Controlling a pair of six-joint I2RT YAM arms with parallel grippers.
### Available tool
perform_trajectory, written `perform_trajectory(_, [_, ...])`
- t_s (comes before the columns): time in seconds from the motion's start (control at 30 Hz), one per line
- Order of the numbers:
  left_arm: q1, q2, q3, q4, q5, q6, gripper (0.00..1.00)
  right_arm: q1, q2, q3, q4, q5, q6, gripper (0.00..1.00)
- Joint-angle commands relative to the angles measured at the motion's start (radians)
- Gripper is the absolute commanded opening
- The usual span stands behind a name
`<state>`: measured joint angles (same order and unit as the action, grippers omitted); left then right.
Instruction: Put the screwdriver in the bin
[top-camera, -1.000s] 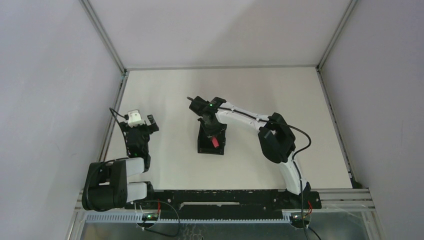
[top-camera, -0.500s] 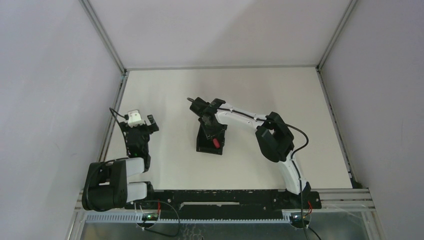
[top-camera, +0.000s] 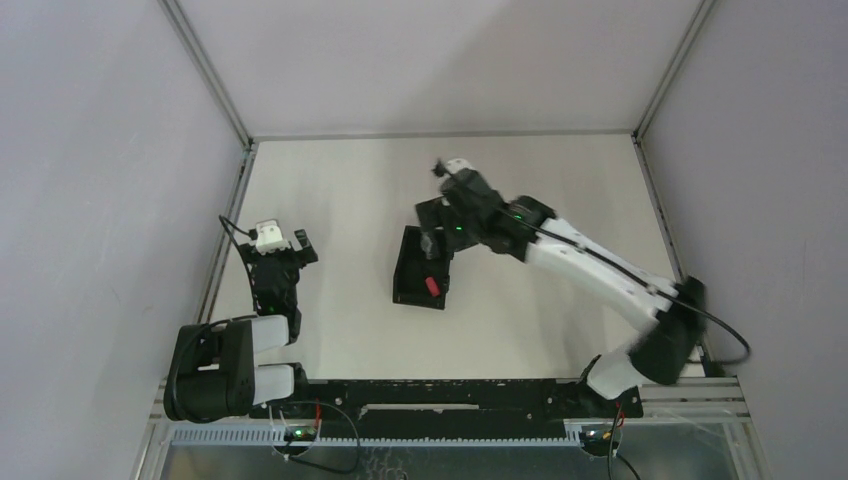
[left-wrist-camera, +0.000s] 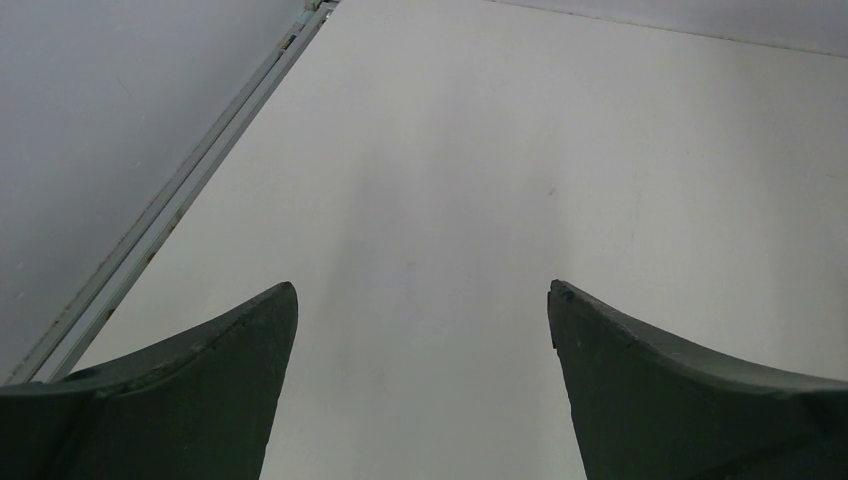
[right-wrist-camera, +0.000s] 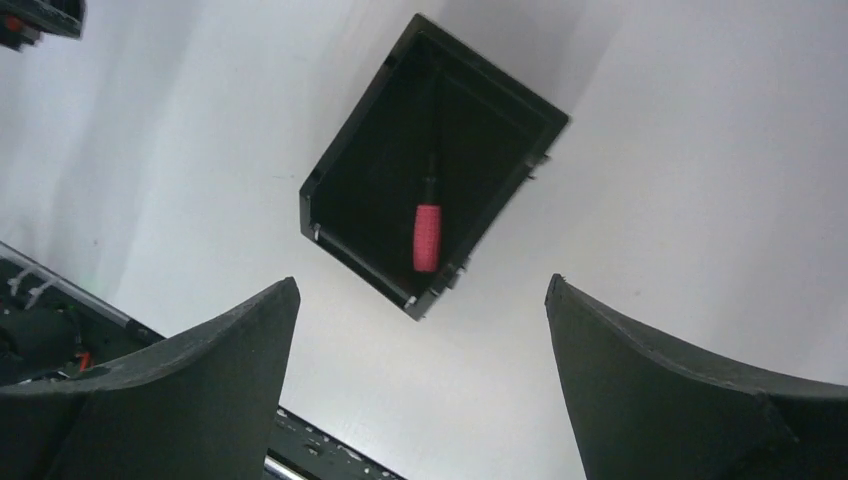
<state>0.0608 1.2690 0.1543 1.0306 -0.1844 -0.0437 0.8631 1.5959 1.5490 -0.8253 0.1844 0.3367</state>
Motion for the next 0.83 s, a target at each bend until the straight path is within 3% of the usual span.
perform_trajectory(0.0, [-0.004,-0.01,0.037,0.03,-0.008,0.016,1.0,-0.074,-0.253,-0.238,0.239,-0.039,-0.018,1.0])
perform_trajectory(0.17, [-0.004,-0.01,0.037,0.03,-0.007,0.016,1.0,-0.201,-0.488,-0.534,0.399,-0.111,0.039,1.0])
perform_trajectory(0.43, [-0.003,-0.01,0.038,0.03,-0.007,0.016,1.0,-0.327,-0.78,-0.962,0.572,-0.013,0.086,1.0])
perform_trajectory(0.8, [-0.004,-0.01,0.037,0.03,-0.008,0.016,1.0,-0.388,-0.885,-1.161,0.667,0.006,0.11,0.98])
